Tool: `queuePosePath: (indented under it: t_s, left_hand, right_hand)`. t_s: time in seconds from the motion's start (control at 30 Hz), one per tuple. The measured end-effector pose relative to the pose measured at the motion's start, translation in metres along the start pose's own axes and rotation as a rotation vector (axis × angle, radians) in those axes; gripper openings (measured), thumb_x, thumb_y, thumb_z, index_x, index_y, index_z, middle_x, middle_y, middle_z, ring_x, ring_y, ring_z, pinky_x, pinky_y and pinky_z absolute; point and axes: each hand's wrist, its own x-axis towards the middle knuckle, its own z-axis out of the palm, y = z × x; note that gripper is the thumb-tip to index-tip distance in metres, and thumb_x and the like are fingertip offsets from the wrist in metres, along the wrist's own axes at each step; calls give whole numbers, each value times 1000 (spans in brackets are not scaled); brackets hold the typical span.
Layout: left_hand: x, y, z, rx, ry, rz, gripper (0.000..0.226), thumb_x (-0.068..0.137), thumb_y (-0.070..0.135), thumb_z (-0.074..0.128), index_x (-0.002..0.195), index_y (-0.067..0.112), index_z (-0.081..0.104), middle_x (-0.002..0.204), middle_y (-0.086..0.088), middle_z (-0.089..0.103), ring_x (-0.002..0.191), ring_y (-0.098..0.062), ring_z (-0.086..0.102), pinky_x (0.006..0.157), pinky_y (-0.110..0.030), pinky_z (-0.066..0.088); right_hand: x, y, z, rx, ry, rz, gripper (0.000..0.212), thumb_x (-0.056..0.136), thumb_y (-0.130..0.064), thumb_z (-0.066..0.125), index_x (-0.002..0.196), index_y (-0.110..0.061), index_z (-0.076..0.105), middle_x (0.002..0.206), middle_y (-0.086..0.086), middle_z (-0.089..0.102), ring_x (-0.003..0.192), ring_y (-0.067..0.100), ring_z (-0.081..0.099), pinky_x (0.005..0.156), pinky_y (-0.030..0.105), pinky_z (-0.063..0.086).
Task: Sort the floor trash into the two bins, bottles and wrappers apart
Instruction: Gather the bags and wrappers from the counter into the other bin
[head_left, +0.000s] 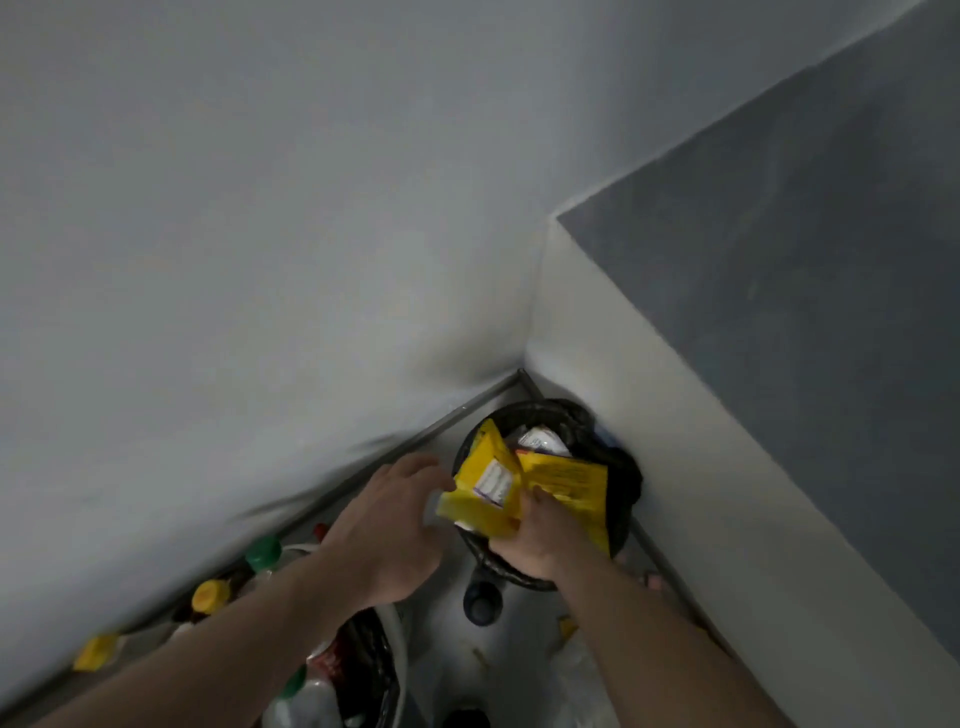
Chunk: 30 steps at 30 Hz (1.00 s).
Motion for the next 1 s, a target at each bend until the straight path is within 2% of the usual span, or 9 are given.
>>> queuePosePath:
  t_s: [0.07,0.17,0.3,0.43,0.5,0.57,0.73,0.87,1.0]
  left_hand:
    - [-25,16,-11,-15,1,-46,49,87,26,61,134,38,52,151,15,35,140,-14,35,113,-31,35]
    - [-75,52,-34,-30,21,-104,49,89,21,57,135,36,54,151,15,36,140,-15,36,112,-31,35]
    - [-164,112,-69,-64,51,-153,50,84,17,53,133,30,59,148,9,43,136,-20,42,111,-36,37]
    - [-264,173,-88,-87,85,-205,51,77,26,51,127,26,63,141,2,51,128,-30,49,106,-44,42]
    - [-314,207,-87,-87,87,-204,52,76,28,53,127,26,63,142,3,50,128,-29,49,107,-42,39]
    - [-361,242,-83,-121,88,-212,52,80,25,57,132,26,60,147,4,45,133,-26,45,110,-40,36]
    - [-456,317,-65,-147,48,-155,59,83,20,59,141,26,51,157,3,31,142,-25,34,116,-40,35]
    - [-500,346,-51,-122,63,-100,60,85,25,62,144,28,47,159,2,28,143,-23,34,116,-38,33]
    - [-517,360,-48,-105,67,-47,62,85,27,63,145,29,46,161,1,26,143,-23,34,116,-36,31]
  right_hand:
    - [-44,1,-20,-31,-24,-47,106,74,-65,62,158,-20,17,165,7,18,150,30,21,121,42,25]
    - [-126,4,-57,-44,-16,-104,87,89,-50,61,159,-24,16,168,0,6,153,26,13,120,44,24]
    - [-254,13,-105,-60,36,-136,72,96,-43,54,157,-25,21,167,-3,10,151,27,18,117,45,27]
    - [-382,40,-133,-73,64,-208,71,86,-39,53,152,-26,28,162,-1,22,152,23,17,118,49,26]
    - [-444,54,-147,-83,81,-254,71,87,-34,54,153,-23,29,164,0,21,153,21,14,120,45,24]
    - [-502,66,-159,-29,119,-280,71,86,-34,55,152,-22,33,162,-2,24,150,21,23,120,38,27]
    - [-620,107,-167,96,219,-219,72,84,-23,58,152,-31,34,158,-2,30,148,20,27,115,30,29]
    - [-679,143,-162,120,279,-112,75,86,-29,63,154,-24,32,166,2,17,152,21,18,120,30,22]
    - [-719,173,-151,169,365,-42,71,89,-32,61,154,-20,33,165,3,21,151,20,21,121,31,23]
